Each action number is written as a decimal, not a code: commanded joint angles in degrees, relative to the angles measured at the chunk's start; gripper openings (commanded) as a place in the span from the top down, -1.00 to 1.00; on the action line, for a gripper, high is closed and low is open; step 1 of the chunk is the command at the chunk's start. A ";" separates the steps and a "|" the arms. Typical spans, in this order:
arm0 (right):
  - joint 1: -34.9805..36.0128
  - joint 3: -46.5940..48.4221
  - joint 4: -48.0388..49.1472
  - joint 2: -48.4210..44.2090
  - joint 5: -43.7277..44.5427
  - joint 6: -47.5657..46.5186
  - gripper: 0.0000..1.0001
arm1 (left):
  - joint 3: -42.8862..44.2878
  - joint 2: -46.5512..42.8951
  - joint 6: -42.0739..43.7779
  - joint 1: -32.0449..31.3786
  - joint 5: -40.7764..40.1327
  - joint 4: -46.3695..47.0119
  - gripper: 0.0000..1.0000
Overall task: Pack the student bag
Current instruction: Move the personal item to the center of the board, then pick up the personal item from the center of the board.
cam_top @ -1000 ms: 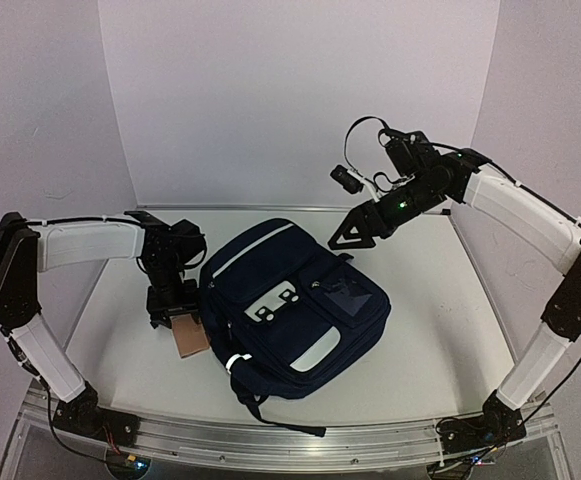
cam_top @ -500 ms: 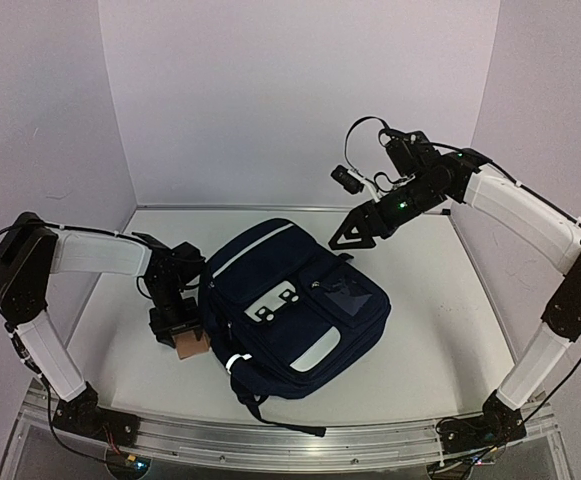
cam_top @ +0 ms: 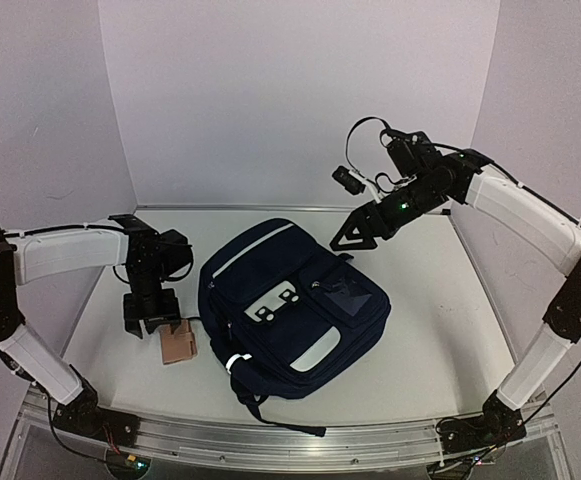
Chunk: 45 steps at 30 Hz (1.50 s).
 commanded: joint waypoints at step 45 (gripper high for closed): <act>-0.04 16.61 3.27 5.15 -8.51 9.24 -0.72 | 33.10 -5.37 4.22 -0.74 -0.35 13.38 0.89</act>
